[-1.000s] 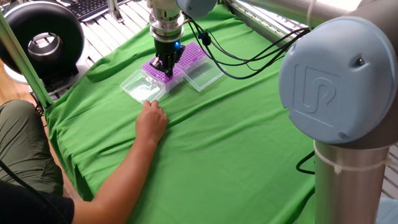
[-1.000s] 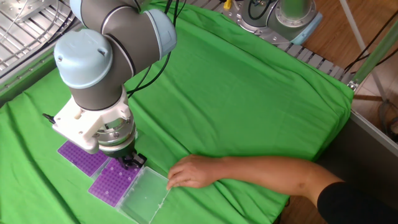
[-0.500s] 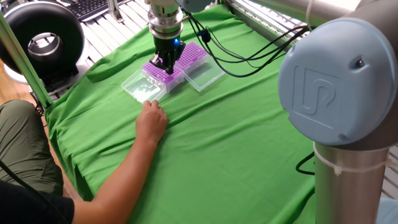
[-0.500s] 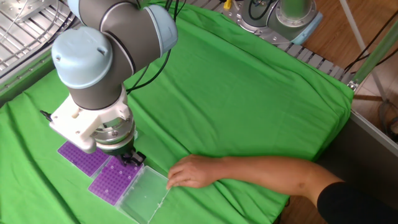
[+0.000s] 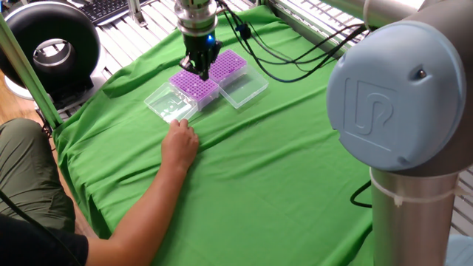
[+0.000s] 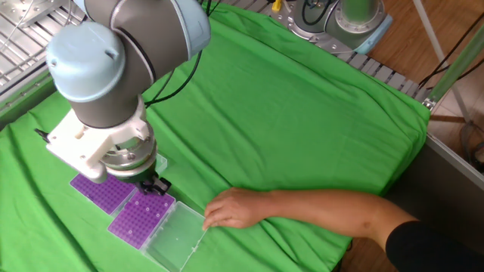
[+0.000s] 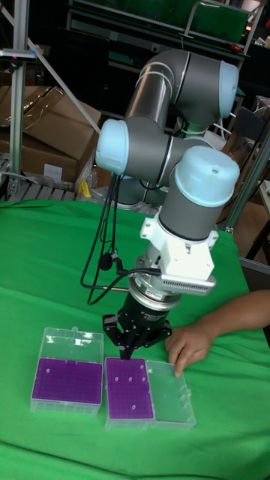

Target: Insert a small pipette tip into the holder for small pipette tips

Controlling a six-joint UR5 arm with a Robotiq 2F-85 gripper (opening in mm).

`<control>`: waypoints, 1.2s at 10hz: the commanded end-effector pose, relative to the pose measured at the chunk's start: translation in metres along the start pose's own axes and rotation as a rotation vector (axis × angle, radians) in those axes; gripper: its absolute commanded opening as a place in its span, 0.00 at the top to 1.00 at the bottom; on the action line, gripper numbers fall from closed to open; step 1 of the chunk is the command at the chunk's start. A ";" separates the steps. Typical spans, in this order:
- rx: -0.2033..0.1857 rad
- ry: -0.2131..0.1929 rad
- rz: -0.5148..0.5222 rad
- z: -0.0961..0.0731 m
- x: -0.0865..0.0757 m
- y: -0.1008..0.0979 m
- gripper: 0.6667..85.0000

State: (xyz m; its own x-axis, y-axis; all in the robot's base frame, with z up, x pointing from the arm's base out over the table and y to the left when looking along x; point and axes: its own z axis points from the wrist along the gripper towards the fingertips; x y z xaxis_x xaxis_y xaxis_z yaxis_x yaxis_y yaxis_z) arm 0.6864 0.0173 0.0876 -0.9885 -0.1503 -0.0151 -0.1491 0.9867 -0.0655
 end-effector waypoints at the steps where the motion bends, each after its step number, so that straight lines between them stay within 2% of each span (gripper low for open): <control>1: 0.023 -0.013 -0.081 -0.011 -0.007 -0.026 1.00; 3: 0.081 -0.055 -0.173 -0.013 -0.021 -0.055 1.00; 6: 0.108 -0.106 -0.233 -0.007 -0.032 -0.085 1.00; 10: 0.145 -0.162 -0.309 0.009 -0.034 -0.115 1.00; 12: 0.145 -0.173 -0.321 0.014 -0.032 -0.120 1.00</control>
State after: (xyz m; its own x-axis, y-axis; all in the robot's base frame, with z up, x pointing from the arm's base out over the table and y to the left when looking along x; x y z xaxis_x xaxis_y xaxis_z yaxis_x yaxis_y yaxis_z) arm 0.7343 -0.0814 0.0878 -0.8902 -0.4411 -0.1137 -0.4104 0.8850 -0.2200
